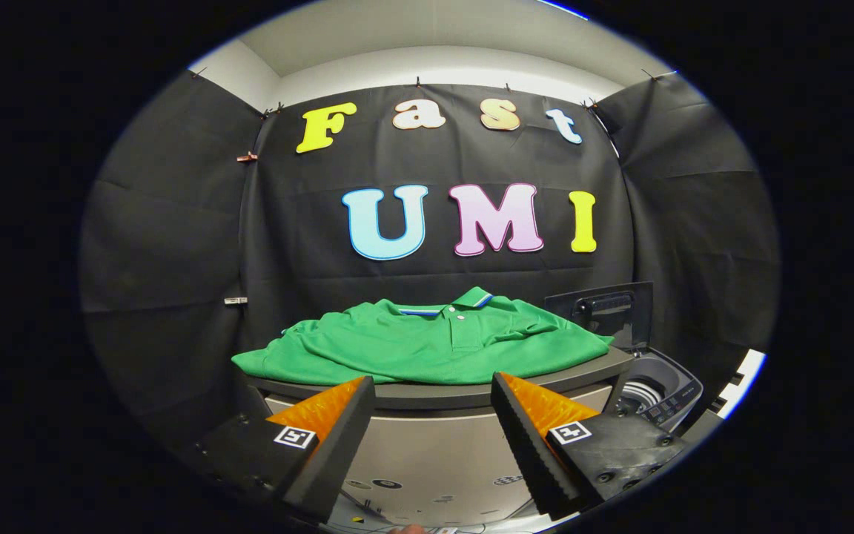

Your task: Put the clothes into the washing machine and then close the washing machine lid.

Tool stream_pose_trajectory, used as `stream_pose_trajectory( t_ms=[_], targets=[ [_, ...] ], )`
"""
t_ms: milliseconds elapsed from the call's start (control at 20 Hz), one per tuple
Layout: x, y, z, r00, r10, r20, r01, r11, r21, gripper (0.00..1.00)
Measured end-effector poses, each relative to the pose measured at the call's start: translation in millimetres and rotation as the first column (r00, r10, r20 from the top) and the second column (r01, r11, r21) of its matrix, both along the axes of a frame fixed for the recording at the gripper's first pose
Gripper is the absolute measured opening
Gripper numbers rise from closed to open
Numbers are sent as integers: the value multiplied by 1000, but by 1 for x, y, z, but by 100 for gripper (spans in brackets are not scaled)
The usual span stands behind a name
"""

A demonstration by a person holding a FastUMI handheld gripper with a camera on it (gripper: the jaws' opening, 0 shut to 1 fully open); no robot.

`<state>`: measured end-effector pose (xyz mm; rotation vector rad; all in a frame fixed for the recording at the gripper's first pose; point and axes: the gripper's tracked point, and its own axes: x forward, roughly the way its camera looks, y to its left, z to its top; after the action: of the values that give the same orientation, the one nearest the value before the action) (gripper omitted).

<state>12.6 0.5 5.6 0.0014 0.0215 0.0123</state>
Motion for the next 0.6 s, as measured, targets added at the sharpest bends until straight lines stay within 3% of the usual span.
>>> stream_pose_trajectory(
  t_ms=[450,600],
  targets=[
    [63,9,67,999,-26,31,25,1000,16,98],
    [101,8,74,999,-39,-25,39,999,0,98]
  ],
)
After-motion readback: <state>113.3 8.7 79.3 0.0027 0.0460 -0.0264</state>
